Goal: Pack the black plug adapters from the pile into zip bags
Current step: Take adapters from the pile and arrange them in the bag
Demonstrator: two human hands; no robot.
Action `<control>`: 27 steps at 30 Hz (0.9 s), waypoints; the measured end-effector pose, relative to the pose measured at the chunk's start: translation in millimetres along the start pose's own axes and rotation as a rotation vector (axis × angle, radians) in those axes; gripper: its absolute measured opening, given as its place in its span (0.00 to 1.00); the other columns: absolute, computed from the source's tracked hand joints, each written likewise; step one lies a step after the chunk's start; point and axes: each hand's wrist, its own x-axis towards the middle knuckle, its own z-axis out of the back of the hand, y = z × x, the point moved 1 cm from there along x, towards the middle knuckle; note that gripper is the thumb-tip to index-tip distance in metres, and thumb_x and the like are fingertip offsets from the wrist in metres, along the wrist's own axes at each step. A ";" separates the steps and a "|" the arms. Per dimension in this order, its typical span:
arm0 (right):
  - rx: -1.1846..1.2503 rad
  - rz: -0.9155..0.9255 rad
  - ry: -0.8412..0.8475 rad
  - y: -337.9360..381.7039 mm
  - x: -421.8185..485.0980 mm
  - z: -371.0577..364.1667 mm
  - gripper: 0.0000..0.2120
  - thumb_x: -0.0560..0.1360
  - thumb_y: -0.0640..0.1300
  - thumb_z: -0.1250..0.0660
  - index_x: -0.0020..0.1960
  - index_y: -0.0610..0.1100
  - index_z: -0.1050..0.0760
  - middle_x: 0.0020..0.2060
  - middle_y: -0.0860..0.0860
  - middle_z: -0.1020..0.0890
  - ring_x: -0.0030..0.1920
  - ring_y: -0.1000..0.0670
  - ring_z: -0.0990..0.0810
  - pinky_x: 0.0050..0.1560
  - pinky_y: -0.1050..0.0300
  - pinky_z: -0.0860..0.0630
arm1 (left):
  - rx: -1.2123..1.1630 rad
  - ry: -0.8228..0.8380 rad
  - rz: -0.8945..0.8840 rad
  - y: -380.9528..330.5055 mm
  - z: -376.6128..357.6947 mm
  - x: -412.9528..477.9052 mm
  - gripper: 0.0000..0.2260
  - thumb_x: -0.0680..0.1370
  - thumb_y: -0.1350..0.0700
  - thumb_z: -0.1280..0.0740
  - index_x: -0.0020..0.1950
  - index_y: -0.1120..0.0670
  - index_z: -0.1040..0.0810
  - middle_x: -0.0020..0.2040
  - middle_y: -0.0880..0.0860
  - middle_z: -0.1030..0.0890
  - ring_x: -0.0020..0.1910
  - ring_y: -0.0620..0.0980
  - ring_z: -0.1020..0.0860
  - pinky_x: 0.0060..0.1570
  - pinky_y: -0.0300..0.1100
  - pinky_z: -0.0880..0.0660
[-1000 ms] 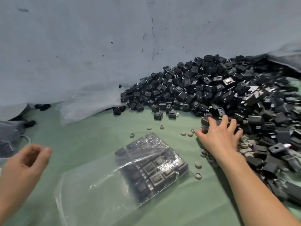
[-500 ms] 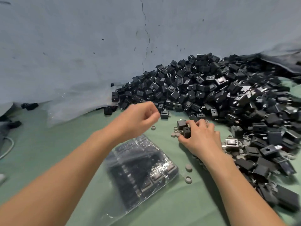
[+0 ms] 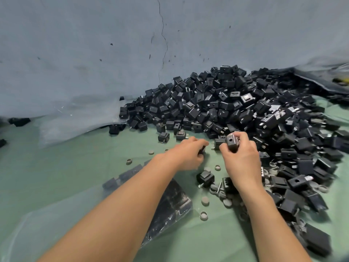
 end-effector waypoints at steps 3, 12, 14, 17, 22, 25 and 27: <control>0.384 -0.164 0.031 0.8 9.3 3.7 0.04 0.76 0.48 0.34 0.50 0.53 0.28 0.43 0.49 0.23 0.36 0.51 0.25 0.34 0.57 0.29 | 0.094 -0.067 0.018 0.0 -2.9 -0.3 0.19 0.81 0.53 0.39 0.73 0.47 0.35 0.68 0.54 0.31 0.66 0.57 0.30 0.65 0.53 0.32; 1.479 -0.702 0.287 0.9 17.4 30.7 0.06 0.75 0.47 0.31 0.44 0.45 0.19 0.50 0.43 0.19 0.51 0.42 0.17 0.43 0.53 0.18 | -0.102 -0.060 -0.151 -20.8 6.1 -56.2 0.18 0.79 0.39 0.41 0.68 0.40 0.34 0.57 0.43 0.31 0.48 0.39 0.24 0.54 0.46 0.25; 1.537 -0.677 0.270 4.3 16.9 32.5 0.06 0.76 0.45 0.31 0.52 0.47 0.22 0.53 0.43 0.21 0.52 0.42 0.19 0.46 0.51 0.17 | -0.052 -0.016 -0.184 -31.5 -9.2 -65.9 0.17 0.81 0.42 0.41 0.69 0.41 0.36 0.59 0.45 0.32 0.51 0.43 0.26 0.56 0.48 0.26; 1.518 -0.640 0.251 5.3 14.4 30.4 0.11 0.76 0.41 0.32 0.58 0.49 0.24 0.56 0.42 0.24 0.53 0.42 0.22 0.50 0.47 0.18 | 0.032 -0.030 -0.176 -46.6 -27.6 -66.8 0.21 0.81 0.40 0.43 0.73 0.43 0.37 0.66 0.51 0.32 0.63 0.52 0.31 0.64 0.54 0.30; 1.435 -0.664 0.234 6.8 8.7 26.7 0.14 0.73 0.37 0.28 0.54 0.52 0.19 0.58 0.45 0.24 0.54 0.43 0.24 0.51 0.47 0.19 | 0.224 -0.114 -0.207 -62.0 -38.9 -66.2 0.22 0.79 0.37 0.39 0.70 0.44 0.34 0.58 0.54 0.29 0.59 0.57 0.29 0.53 0.51 0.28; 1.423 -0.669 0.251 9.2 6.8 26.0 0.12 0.71 0.42 0.24 0.54 0.48 0.20 0.57 0.44 0.25 0.55 0.43 0.24 0.50 0.47 0.19 | 0.162 -0.085 -0.183 -64.6 -37.4 -66.2 0.20 0.79 0.41 0.37 0.69 0.44 0.33 0.55 0.54 0.29 0.58 0.57 0.28 0.50 0.51 0.28; 1.421 -0.677 0.266 10.4 5.8 24.5 0.13 0.71 0.47 0.24 0.51 0.45 0.23 0.53 0.43 0.26 0.52 0.42 0.23 0.49 0.47 0.20 | 0.044 -0.049 -0.151 -60.3 -30.1 -65.4 0.19 0.79 0.44 0.35 0.70 0.44 0.32 0.55 0.53 0.29 0.55 0.58 0.25 0.50 0.50 0.26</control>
